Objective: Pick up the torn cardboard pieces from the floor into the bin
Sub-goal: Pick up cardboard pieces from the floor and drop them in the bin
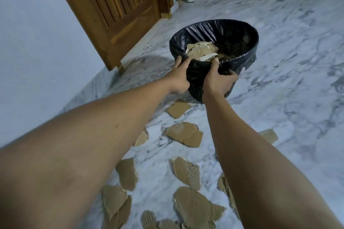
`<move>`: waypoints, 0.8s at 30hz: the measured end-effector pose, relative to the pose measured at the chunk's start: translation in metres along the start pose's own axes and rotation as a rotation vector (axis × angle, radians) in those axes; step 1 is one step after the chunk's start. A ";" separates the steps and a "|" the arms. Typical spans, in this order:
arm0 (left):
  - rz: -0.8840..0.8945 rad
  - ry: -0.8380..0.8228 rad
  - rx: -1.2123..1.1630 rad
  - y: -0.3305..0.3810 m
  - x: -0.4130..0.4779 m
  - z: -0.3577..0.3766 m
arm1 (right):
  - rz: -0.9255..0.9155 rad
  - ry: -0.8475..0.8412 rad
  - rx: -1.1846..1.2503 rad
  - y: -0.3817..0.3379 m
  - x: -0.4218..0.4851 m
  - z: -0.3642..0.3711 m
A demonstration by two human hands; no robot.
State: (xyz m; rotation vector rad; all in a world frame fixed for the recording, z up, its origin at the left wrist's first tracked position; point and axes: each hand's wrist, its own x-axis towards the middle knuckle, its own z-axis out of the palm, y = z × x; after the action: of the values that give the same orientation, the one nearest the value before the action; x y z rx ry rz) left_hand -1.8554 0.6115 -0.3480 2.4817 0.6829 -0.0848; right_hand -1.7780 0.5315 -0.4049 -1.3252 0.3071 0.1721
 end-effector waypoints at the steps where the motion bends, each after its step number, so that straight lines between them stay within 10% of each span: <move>1: 0.011 -0.030 0.001 0.000 -0.003 -0.001 | -0.010 0.001 -0.014 0.001 0.003 0.000; 10: 0.018 -0.186 0.150 -0.076 -0.077 0.090 | -0.021 -0.089 -0.384 0.060 -0.014 -0.022; 17: 0.050 -0.741 0.401 -0.137 -0.195 0.151 | 0.090 -0.989 -1.724 0.046 -0.050 -0.070; 24: 0.169 -0.579 0.527 -0.156 -0.223 0.164 | -0.239 -0.790 -1.998 0.012 -0.076 -0.107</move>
State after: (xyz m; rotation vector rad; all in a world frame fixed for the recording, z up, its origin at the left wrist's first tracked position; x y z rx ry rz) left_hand -2.1118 0.5342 -0.5191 2.7749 0.2116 -0.9854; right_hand -1.8662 0.4341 -0.4144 -3.0082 -1.0184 0.9108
